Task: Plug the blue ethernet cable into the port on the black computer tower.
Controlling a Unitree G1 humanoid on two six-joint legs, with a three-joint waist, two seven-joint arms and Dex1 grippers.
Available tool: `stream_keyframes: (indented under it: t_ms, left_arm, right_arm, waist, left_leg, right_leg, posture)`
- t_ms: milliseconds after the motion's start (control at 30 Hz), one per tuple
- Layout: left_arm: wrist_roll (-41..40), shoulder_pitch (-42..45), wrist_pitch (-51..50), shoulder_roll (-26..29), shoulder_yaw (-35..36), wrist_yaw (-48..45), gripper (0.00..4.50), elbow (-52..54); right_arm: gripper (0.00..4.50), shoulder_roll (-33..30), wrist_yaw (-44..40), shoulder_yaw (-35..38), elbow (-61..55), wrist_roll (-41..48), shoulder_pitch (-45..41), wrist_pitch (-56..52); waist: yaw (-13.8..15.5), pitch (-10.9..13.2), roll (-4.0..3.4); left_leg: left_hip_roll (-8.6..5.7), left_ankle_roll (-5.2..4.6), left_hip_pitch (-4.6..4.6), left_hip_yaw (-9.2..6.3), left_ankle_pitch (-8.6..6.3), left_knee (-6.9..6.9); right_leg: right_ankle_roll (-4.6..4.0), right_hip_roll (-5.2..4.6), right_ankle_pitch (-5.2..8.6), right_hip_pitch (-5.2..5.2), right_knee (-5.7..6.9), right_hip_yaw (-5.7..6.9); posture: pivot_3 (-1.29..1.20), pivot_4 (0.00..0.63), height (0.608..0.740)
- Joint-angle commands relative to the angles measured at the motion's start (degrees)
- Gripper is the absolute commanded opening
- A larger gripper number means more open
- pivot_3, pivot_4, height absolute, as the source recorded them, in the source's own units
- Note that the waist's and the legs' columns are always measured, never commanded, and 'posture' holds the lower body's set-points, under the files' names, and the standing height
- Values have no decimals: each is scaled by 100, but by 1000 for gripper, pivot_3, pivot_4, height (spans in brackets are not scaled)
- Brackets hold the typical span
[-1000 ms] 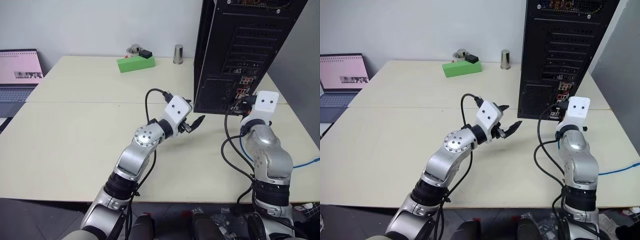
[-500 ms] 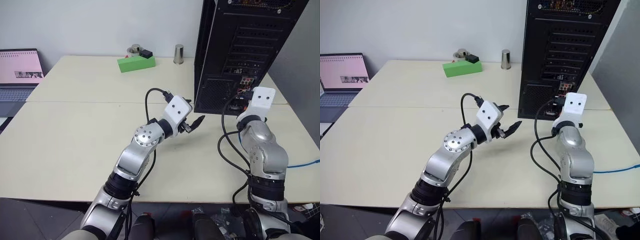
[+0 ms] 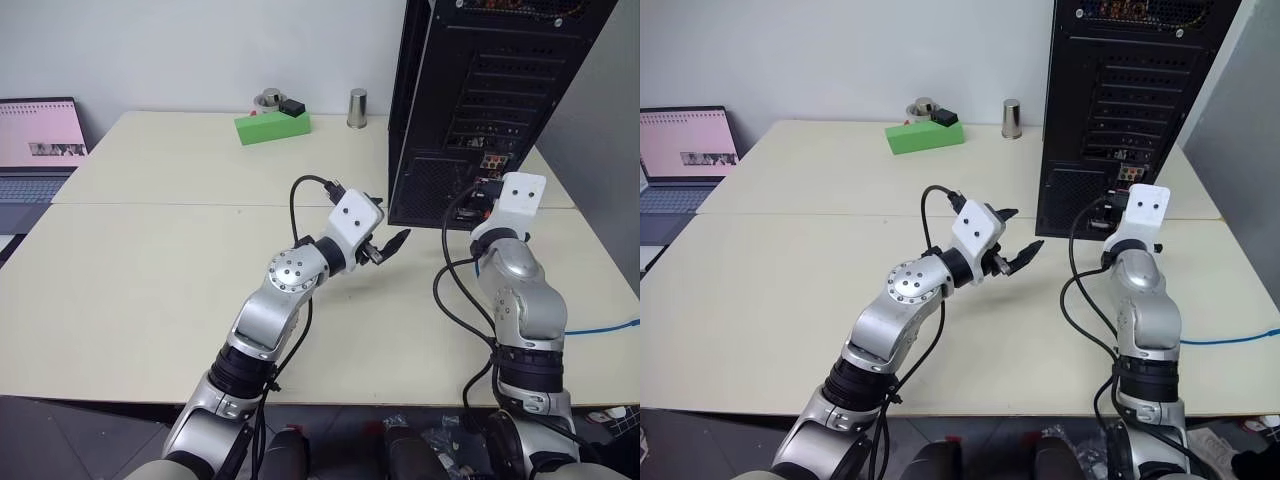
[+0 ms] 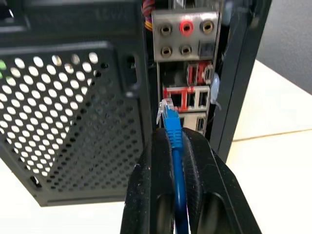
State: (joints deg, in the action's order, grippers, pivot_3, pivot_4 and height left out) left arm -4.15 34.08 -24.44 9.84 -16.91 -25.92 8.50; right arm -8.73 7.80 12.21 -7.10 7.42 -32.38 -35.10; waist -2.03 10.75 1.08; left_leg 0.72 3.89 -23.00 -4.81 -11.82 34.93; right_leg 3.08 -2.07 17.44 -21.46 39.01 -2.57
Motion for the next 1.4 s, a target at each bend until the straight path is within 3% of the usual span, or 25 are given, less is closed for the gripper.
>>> stream_keyframes:
  t_ms: [33,1400]
  left_arm:
    - [-33,93,72,-41,101,-37,3770,164]
    - [-5,59,55,-46,95,8,3770,183]
  right_arm:
    - [0,-53,39,74,-26,-54,-179,239]
    - [0,-12,21,59,-10,-55,-160,146]
  waist:
    - [2,0,0]
    - [2,0,0]
  left_leg:
    - [0,0,0,0,0,0]
    - [0,0,0,0,0,-1]
  right_leg:
    - [0,0,0,0,0,0]
    - [0,0,0,0,-1,0]
  posture:
    - [0,150,740]
    - [0,150,740]
